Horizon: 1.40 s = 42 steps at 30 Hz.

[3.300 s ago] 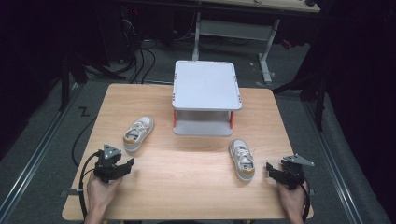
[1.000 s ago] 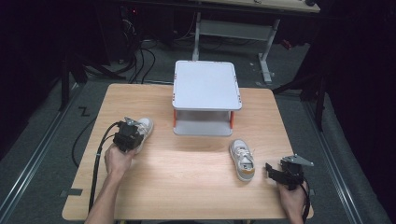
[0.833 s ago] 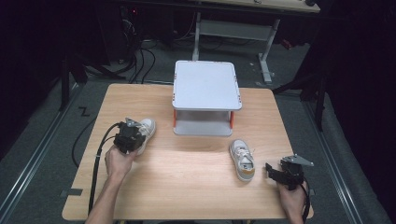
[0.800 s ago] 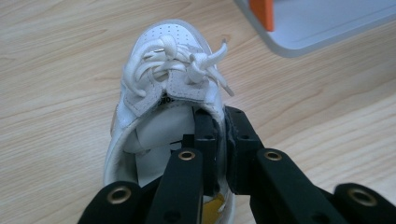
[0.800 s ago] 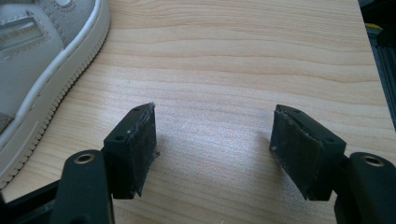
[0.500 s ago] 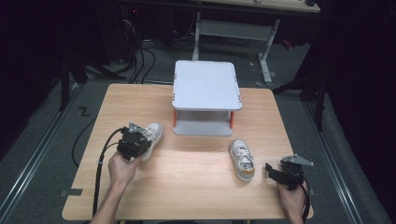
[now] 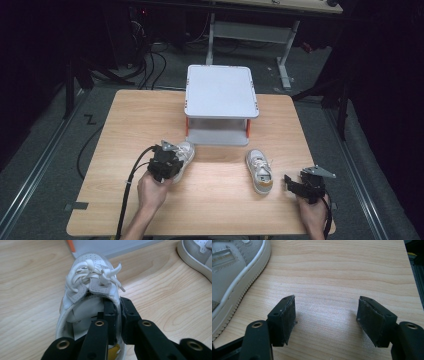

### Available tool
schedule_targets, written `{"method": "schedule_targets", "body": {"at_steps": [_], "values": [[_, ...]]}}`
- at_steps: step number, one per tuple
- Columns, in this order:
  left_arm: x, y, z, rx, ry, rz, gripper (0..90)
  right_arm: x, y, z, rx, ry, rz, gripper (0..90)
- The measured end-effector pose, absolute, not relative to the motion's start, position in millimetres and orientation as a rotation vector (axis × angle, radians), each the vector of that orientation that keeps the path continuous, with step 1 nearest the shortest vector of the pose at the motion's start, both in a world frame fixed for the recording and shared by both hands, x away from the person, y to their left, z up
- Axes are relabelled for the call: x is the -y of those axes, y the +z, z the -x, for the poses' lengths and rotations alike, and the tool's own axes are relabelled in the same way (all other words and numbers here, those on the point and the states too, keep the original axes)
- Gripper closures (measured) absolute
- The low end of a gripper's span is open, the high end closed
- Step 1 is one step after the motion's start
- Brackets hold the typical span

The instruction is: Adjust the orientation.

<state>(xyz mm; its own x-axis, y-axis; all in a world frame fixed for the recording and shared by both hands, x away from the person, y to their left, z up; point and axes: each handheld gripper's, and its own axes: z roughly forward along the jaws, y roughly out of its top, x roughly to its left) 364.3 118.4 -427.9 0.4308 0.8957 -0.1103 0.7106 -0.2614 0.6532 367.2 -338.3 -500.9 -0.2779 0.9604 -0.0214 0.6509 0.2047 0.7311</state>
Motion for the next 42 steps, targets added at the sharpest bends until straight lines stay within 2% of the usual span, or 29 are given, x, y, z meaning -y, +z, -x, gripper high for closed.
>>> {"method": "schedule_targets", "body": {"at_steps": [4, 8, 17, 24, 28, 31, 36, 37, 42], "values": [[-102, -434, -365, -1.381, 0.345, -2.022, 83.2, 338, -501, -367, -2.006, 0.853, -1.495, 31.6], [-82, -433, -363, -1.387, 0.376, -2.011, 83.3, 338, -501, -367, -2.006, 0.853, -1.495, 31.6], [-37, -437, -371, -1.35, 0.408, -2.072, 82.3, 338, -501, -367, -2.007, 0.853, -1.493, 31.6], [-24, -446, -376, -1.307, 0.264, -2.101, 77.0, 338, -501, -367, -2.008, 0.855, -1.493, 31.6], [-25, -447, -378, -1.294, 0.241, -2.094, 75.2, 338, -501, -367, -2.007, 0.854, -1.493, 31.6], [-26, -448, -377, -1.264, 0.229, -2.105, 72.6, 338, -501, -367, -2.007, 0.854, -1.493, 31.6], [-28, -448, -378, -1.223, 0.196, -2.106, 62.0, 338, -501, -367, -2.007, 0.854, -1.493, 31.6], [-28, -448, -378, -1.213, 0.182, -2.105, 56.4, 338, -501, -367, -2.007, 0.854, -1.493, 31.6], [-29, -449, -377, -1.192, 0.162, -2.087, 49.6, 338, -501, -367, -2.007, 0.854, -1.493, 31.6]]}}
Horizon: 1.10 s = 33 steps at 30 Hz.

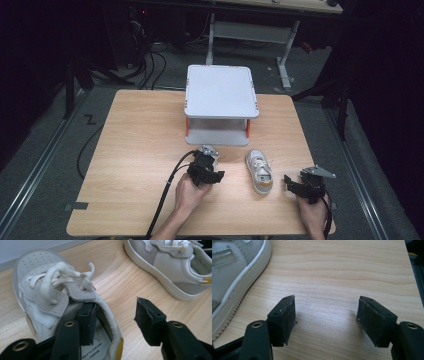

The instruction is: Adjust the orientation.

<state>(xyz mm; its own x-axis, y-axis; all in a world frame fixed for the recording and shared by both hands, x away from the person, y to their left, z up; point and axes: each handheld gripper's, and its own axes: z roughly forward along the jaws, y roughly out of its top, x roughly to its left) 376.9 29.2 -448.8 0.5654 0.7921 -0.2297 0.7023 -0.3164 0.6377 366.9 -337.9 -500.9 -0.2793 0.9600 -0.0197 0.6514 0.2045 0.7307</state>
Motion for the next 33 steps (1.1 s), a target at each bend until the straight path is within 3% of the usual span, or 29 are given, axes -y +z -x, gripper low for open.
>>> {"method": "schedule_targets", "body": {"at_steps": [10, 33], "values": [[-38, -444, -372, -1.169, 0.154, -2.058, 45.1, 338, -501, -367, -2.008, 0.855, -1.493, 31.6], [-78, -418, -362, -1.144, 0.306, -1.936, 39.6, 338, -501, -367, -2.008, 0.854, -1.493, 31.6]]}}
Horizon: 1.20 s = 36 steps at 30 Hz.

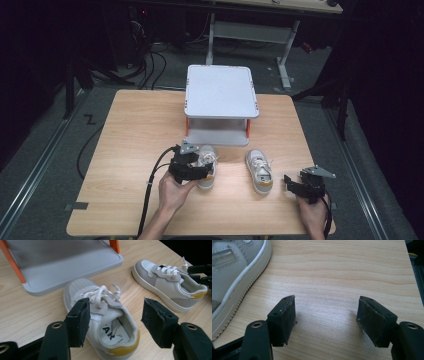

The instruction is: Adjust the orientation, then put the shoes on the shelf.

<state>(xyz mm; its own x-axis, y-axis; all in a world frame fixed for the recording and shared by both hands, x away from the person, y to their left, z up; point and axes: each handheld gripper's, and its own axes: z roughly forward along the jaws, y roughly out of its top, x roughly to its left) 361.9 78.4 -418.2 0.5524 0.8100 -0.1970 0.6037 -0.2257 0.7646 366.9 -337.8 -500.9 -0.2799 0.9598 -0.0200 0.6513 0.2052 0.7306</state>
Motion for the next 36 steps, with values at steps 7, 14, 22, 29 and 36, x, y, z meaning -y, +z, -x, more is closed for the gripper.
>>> {"method": "schedule_targets", "body": {"at_steps": [7, 14, 22, 29, 36], "values": [[-95, -416, -360, -1.155, 0.342, -1.903, 38.6, 338, -501, -367, -2.008, 0.854, -1.493, 31.6], [-108, -415, -358, -1.15, 0.37, -1.889, 37.3, 337, -501, -367, -2.011, 0.855, -1.492, 31.6], [-125, -412, -355, -1.169, 0.404, -1.875, 36.5, 337, -501, -367, -2.011, 0.856, -1.492, 31.6], [-144, -414, -355, -1.211, 0.428, -1.845, 36.2, 337, -501, -367, -2.01, 0.855, -1.493, 31.6], [-157, -416, -354, -1.232, 0.466, -1.835, 36.0, 337, -501, -367, -2.01, 0.855, -1.493, 31.6]]}}
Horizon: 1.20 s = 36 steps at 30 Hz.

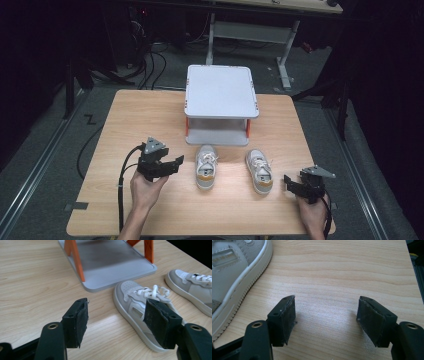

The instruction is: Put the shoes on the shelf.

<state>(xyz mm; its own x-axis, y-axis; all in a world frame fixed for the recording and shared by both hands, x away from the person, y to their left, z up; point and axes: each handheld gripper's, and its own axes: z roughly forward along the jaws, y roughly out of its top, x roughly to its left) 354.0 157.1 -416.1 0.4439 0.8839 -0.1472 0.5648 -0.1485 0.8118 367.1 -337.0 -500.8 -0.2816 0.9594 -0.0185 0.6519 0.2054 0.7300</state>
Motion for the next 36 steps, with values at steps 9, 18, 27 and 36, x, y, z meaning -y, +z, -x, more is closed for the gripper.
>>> {"method": "schedule_targets", "body": {"at_steps": [9, 18, 27, 36], "values": [[-177, -426, -352, -1.287, 0.497, -1.802, 36.0, 337, -501, -367, -2.01, 0.855, -1.493, 31.6], [-189, -448, -353, -1.336, 0.518, -1.817, 35.9, 337, -501, -367, -2.01, 0.856, -1.494, 31.7], [-194, -466, -354, -1.375, 0.528, -1.829, 35.8, 336, -501, -367, -2.002, 0.854, -1.49, 36.4], [-196, -485, -360, -1.409, 0.535, -1.854, 35.9, 336, -499, -368, -2.025, 0.865, -1.472, 47.6]]}}
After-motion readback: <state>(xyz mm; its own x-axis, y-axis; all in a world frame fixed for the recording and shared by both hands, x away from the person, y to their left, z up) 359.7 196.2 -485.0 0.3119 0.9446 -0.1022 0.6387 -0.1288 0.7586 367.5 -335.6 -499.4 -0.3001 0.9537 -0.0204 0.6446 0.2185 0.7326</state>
